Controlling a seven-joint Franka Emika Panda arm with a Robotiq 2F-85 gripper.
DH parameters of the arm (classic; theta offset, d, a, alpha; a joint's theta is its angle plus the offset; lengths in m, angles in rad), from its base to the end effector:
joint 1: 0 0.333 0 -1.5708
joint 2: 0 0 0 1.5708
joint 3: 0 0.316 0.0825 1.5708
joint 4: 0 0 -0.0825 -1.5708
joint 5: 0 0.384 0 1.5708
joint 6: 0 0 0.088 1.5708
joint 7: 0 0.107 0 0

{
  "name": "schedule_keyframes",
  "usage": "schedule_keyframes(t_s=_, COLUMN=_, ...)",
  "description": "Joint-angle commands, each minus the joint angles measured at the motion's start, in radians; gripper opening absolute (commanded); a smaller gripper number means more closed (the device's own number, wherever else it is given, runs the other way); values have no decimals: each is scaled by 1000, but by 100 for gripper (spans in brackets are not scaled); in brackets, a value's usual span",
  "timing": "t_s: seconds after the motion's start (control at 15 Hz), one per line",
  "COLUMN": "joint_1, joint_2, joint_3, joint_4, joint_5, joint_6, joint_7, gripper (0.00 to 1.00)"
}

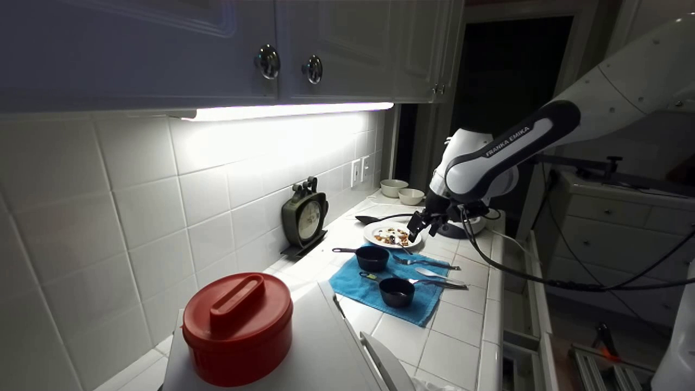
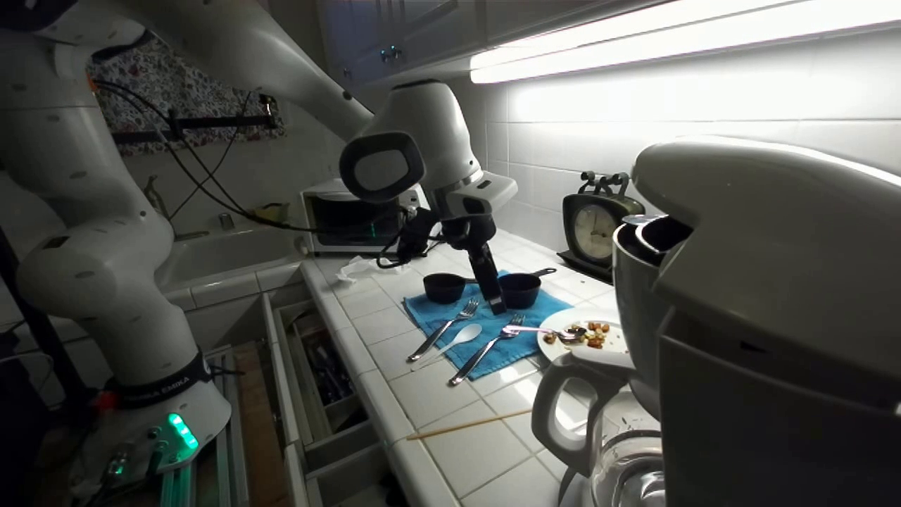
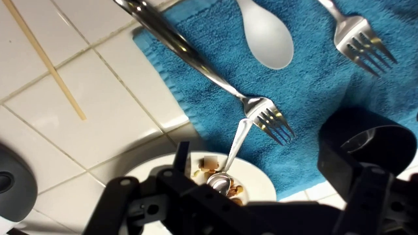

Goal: Use the silver spoon to remove some contents from the white plate and put them on the blue towel.

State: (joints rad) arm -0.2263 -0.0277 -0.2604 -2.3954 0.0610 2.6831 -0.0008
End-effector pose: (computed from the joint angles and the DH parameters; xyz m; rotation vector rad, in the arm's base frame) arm 0.4568 -0.2441 0.3592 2.9585 -0.8146 0.4876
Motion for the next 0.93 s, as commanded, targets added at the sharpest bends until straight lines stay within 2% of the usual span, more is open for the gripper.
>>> schedule_keyframes(t_s=0.0, joint_1=4, joint_2=81, joint_3=12, joint_4=46, joint_5=102, joint_6=50, joint_7=-99, gripper=100)
schedule_keyframes(t_s=0.2, joint_1=-8, joint_2=137, joint_3=24, joint_4=88, joint_5=141, joint_6=69, joint_7=-158, gripper=100)
schedule_keyframes(t_s=0.87, joint_1=-39, joint_2=261, joint_3=42, joint_4=182, joint_5=153, joint_6=74, joint_7=-73, gripper=100)
